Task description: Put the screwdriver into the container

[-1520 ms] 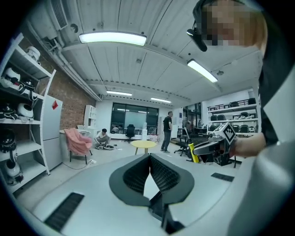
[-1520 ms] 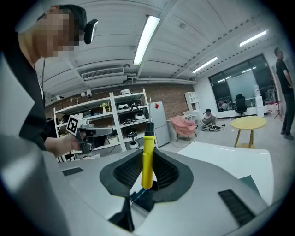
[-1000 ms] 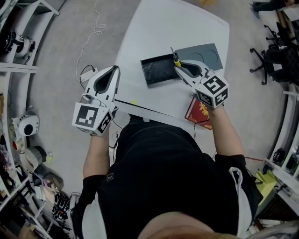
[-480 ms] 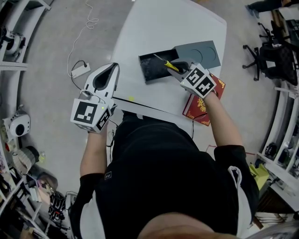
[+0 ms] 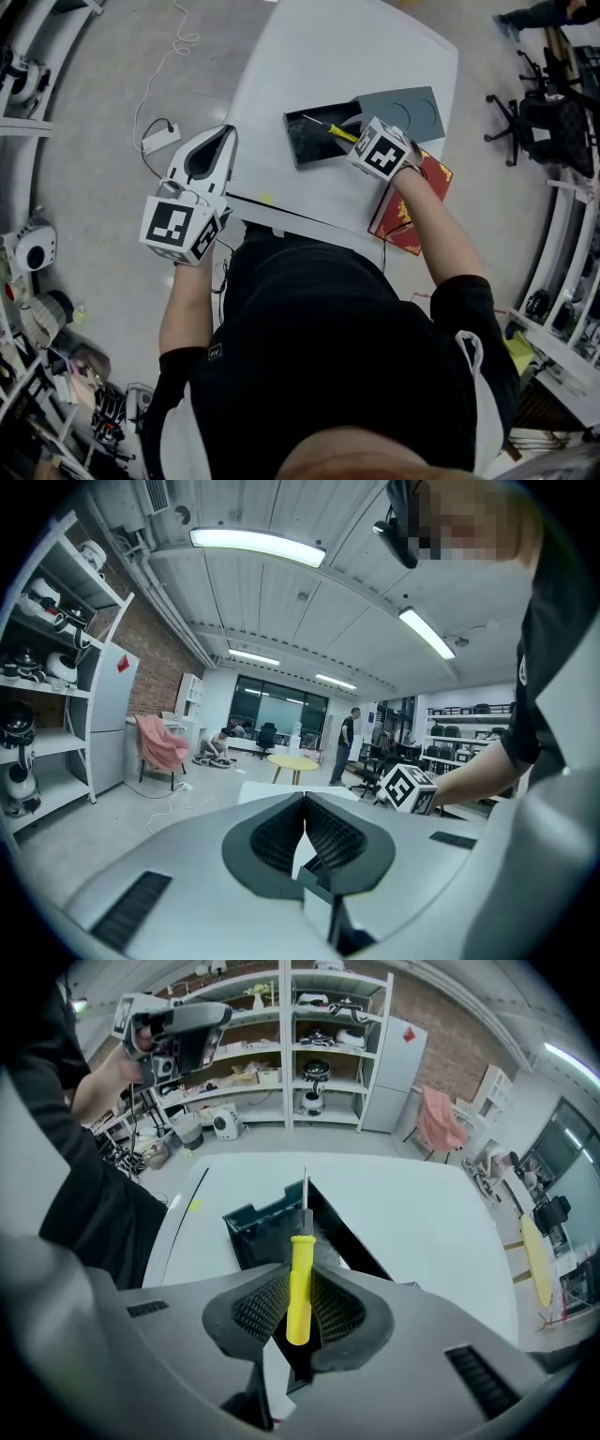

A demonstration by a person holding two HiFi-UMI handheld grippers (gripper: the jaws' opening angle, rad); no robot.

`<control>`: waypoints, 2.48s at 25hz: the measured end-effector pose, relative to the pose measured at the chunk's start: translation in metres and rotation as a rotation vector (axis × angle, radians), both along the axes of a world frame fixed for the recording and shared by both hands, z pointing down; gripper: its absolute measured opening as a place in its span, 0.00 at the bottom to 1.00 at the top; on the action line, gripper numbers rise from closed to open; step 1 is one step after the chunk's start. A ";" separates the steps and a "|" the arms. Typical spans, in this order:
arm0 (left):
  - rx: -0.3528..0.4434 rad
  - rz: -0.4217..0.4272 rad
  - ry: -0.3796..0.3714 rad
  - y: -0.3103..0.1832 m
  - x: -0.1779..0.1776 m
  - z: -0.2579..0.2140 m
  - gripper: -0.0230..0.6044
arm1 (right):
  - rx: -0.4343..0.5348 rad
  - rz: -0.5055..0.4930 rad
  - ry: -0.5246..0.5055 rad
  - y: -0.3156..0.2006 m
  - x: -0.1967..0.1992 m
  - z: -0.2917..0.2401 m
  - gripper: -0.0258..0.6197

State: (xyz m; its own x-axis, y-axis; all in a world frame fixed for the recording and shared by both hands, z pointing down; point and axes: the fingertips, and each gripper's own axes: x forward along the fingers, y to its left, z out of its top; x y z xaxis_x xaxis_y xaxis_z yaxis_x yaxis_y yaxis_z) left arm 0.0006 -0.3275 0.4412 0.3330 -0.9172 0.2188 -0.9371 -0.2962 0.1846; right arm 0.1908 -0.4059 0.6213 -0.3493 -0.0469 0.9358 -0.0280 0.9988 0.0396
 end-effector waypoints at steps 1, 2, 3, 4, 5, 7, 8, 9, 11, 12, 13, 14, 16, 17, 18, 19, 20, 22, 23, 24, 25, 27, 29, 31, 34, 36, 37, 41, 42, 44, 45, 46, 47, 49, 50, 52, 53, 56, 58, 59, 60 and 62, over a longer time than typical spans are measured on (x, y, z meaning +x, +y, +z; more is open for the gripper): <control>0.000 -0.004 0.001 0.000 -0.002 0.000 0.06 | 0.000 -0.009 0.030 -0.001 0.001 0.004 0.17; 0.000 -0.009 0.002 0.001 -0.003 0.001 0.06 | 0.000 -0.020 0.053 -0.002 0.001 0.009 0.17; 0.001 -0.013 0.004 0.001 -0.005 0.001 0.06 | 0.000 -0.030 0.071 -0.002 0.001 0.012 0.17; 0.001 -0.018 0.006 0.001 -0.006 0.001 0.06 | -0.003 -0.036 0.086 -0.003 0.001 0.015 0.17; 0.002 -0.023 0.008 0.002 -0.008 0.001 0.06 | -0.008 -0.040 0.101 -0.002 0.001 0.018 0.17; 0.004 -0.032 0.012 0.005 -0.014 0.001 0.06 | -0.016 -0.049 0.131 0.000 -0.002 0.024 0.17; 0.004 -0.037 0.013 0.007 -0.018 0.002 0.06 | -0.019 -0.054 0.148 0.001 -0.004 0.026 0.17; 0.004 -0.041 0.015 0.008 -0.022 0.003 0.06 | -0.022 -0.060 0.166 0.002 -0.006 0.029 0.17; 0.003 -0.046 0.018 0.009 -0.028 0.003 0.06 | -0.022 -0.071 0.208 0.001 -0.007 0.036 0.17; 0.003 -0.047 0.019 0.009 -0.030 0.004 0.06 | -0.019 -0.078 0.229 0.000 -0.006 0.039 0.17; 0.003 -0.048 0.021 0.010 -0.032 0.004 0.06 | -0.015 -0.083 0.249 -0.002 -0.006 0.043 0.17; 0.003 -0.048 0.023 0.010 -0.034 0.005 0.06 | -0.012 -0.086 0.268 -0.003 -0.005 0.047 0.17; 0.003 -0.048 0.025 0.011 -0.037 0.006 0.06 | -0.015 -0.081 0.293 -0.005 -0.005 0.054 0.17; 0.003 -0.048 0.025 0.012 -0.039 0.006 0.06 | -0.021 -0.074 0.299 -0.005 -0.006 0.056 0.17; 0.003 -0.047 0.026 0.012 -0.041 0.007 0.06 | -0.027 -0.068 0.303 -0.004 -0.006 0.058 0.17; 0.002 -0.046 0.026 0.013 -0.043 0.007 0.06 | -0.031 -0.064 0.305 -0.004 -0.007 0.059 0.17; 0.001 -0.045 0.026 0.013 -0.044 0.007 0.06 | -0.030 -0.061 0.308 -0.003 -0.007 0.060 0.17; 0.001 -0.042 0.028 0.013 -0.045 0.007 0.06 | -0.021 -0.060 0.315 -0.003 -0.007 0.060 0.17; 0.001 -0.039 0.030 0.013 -0.045 0.008 0.06 | -0.016 -0.060 0.318 -0.003 -0.008 0.061 0.17; 0.002 -0.036 0.031 0.014 -0.045 0.008 0.06 | -0.011 -0.062 0.321 -0.002 -0.009 0.062 0.17; 0.003 -0.032 0.033 0.015 -0.046 0.009 0.06 | -0.007 -0.063 0.324 -0.002 -0.011 0.063 0.17; 0.004 -0.023 0.036 0.018 -0.047 0.009 0.06 | -0.002 -0.058 0.330 -0.002 -0.013 0.065 0.17; 0.004 -0.016 0.037 0.021 -0.049 0.009 0.06 | 0.005 -0.044 0.326 -0.003 -0.013 0.065 0.19; 0.005 -0.011 0.039 0.025 -0.054 0.008 0.06 | 0.011 -0.024 0.301 -0.004 -0.016 0.062 0.22; 0.009 -0.001 0.043 0.032 -0.065 0.009 0.06 | -0.002 0.032 0.243 0.001 -0.021 0.051 0.23; 0.010 0.015 0.044 0.035 -0.071 0.010 0.06 | 0.015 0.074 0.190 -0.001 -0.024 0.040 0.23; 0.010 0.025 0.044 0.036 -0.073 0.012 0.06 | 0.036 0.096 0.159 -0.003 -0.025 0.033 0.23; 0.001 0.077 0.035 0.037 -0.077 0.015 0.06 | 0.102 0.211 0.064 -0.009 -0.020 0.003 0.23; 0.001 0.090 0.031 0.036 -0.077 0.014 0.06 | 0.110 0.237 0.046 -0.008 -0.018 -0.005 0.23; 0.010 0.111 0.022 0.035 -0.074 0.011 0.06 | 0.130 0.273 0.010 -0.007 -0.012 -0.017 0.22; 0.018 0.119 0.018 0.035 -0.071 0.008 0.06 | 0.140 0.287 -0.006 -0.005 -0.008 -0.022 0.21; 0.026 0.125 0.015 0.035 -0.068 0.004 0.06 | 0.147 0.300 -0.023 -0.003 -0.004 -0.027 0.20; 0.033 0.132 0.012 0.037 -0.064 0.000 0.06 | 0.150 0.315 -0.042 0.001 0.000 -0.032 0.20; 0.044 0.143 0.003 0.040 -0.058 -0.007 0.06 | 0.146 0.347 -0.092 0.010 0.006 -0.044 0.18; 0.047 0.147 -0.001 0.042 -0.055 -0.011 0.06 | 0.142 0.363 -0.121 0.014 0.008 -0.051 0.18; 0.048 0.154 -0.010 0.047 -0.047 -0.016 0.06 | 0.139 0.392 -0.180 0.023 0.014 -0.066 0.17; 0.048 0.157 -0.014 0.049 -0.042 -0.019 0.06 | 0.142 0.403 -0.208 0.028 0.018 -0.073 0.16; 0.051 0.166 -0.030 0.054 -0.024 -0.025 0.06 | 0.156 0.433 -0.289 0.042 0.032 -0.095 0.15; 0.056 0.169 -0.036 0.059 -0.011 -0.030 0.06 | 0.160 0.452 -0.347 0.055 0.042 -0.108 0.14; 0.058 0.172 -0.036 0.062 -0.004 -0.032 0.06 | 0.159 0.461 -0.376 0.063 0.047 -0.114 0.14; 0.062 0.176 -0.037 0.067 0.004 -0.035 0.06 | 0.156 0.468 -0.404 0.073 0.052 -0.120 0.14; 0.069 0.189 -0.045 0.076 0.021 -0.041 0.06 | 0.148 0.484 -0.461 0.092 0.063 -0.131 0.13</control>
State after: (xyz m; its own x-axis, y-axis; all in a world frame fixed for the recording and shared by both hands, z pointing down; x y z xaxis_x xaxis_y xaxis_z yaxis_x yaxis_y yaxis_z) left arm 0.0220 -0.2518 0.4005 0.4923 -0.8524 0.1761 -0.8703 -0.4784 0.1172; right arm 0.2536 -0.3136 0.4899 -0.6183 -0.4141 0.6680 -0.5168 0.8546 0.0515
